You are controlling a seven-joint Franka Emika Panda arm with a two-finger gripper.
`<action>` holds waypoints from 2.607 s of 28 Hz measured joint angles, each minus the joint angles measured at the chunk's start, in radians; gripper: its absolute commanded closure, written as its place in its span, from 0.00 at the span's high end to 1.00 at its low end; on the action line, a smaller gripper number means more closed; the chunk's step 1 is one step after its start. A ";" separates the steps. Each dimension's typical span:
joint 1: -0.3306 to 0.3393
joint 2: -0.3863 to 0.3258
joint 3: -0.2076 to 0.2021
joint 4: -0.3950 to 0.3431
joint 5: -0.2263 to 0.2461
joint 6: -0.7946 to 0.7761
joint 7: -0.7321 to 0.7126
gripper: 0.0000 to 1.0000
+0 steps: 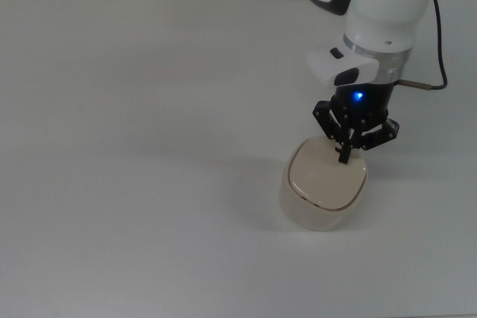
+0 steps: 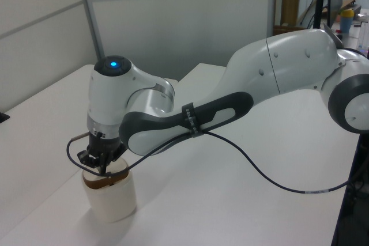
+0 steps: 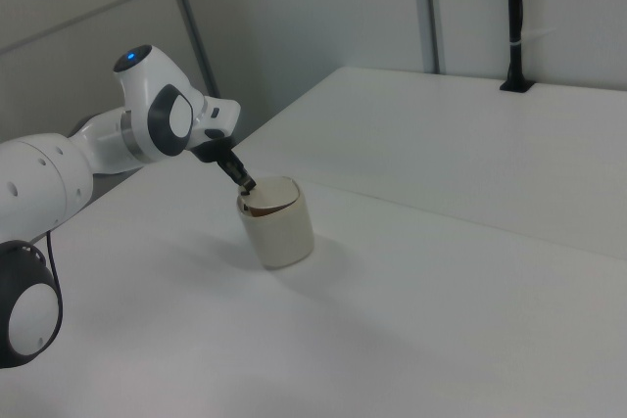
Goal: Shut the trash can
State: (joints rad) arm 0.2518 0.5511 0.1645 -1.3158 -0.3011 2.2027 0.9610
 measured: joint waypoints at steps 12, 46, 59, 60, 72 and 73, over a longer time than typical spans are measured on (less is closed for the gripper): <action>0.000 0.007 0.000 -0.029 0.000 0.000 -0.025 0.00; -0.101 -0.219 -0.004 -0.028 0.207 -0.358 -0.451 0.12; -0.238 -0.322 -0.013 -0.019 0.261 -0.712 -0.883 0.90; -0.243 -0.328 -0.018 -0.019 0.261 -0.720 -0.892 1.00; -0.258 -0.372 -0.072 -0.019 0.256 -0.770 -0.932 1.00; -0.260 -0.374 -0.072 -0.019 0.255 -0.771 -0.934 1.00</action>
State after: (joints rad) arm -0.0083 0.1768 0.0927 -1.3344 -0.0457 1.4315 0.0272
